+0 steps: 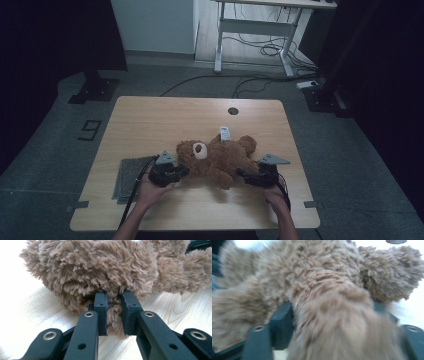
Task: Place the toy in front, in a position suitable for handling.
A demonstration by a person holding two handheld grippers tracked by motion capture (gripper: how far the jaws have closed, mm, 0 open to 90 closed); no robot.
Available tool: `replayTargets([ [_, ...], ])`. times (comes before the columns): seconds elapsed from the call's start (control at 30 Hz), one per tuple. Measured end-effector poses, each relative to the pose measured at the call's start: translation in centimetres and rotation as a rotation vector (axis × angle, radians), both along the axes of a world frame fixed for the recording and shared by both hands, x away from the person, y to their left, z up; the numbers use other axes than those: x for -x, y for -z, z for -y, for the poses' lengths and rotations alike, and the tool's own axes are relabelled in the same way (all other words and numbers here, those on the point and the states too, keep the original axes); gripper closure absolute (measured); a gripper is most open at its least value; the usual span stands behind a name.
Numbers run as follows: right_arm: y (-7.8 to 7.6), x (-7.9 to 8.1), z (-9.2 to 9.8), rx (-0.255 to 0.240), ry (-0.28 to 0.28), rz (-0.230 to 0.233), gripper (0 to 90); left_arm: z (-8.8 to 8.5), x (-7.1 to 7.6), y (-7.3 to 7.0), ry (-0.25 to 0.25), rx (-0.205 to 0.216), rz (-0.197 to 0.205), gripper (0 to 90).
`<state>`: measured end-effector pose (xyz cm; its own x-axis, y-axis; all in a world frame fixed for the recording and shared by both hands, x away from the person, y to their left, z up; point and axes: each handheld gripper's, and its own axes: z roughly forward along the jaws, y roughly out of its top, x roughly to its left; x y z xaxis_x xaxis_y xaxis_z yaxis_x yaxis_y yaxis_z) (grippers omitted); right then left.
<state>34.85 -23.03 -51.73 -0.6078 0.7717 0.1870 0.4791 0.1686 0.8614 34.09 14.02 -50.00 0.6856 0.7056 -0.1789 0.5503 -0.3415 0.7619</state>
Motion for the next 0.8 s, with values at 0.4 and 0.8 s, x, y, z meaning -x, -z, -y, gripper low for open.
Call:
replayTargets([
  [0.4, 0.3, 1.3, 1.6, -0.033, -0.004, 0.000, 51.7, -0.3, -0.2, 0.1, -0.025, 0.006, 0.004, 74.3],
  [0.8, 0.2, 1.4, 1.3, -0.025, -0.012, 0.014, 54.9, -1.2, 0.2, -0.4, -0.055, -0.056, -0.004, 45.2],
])
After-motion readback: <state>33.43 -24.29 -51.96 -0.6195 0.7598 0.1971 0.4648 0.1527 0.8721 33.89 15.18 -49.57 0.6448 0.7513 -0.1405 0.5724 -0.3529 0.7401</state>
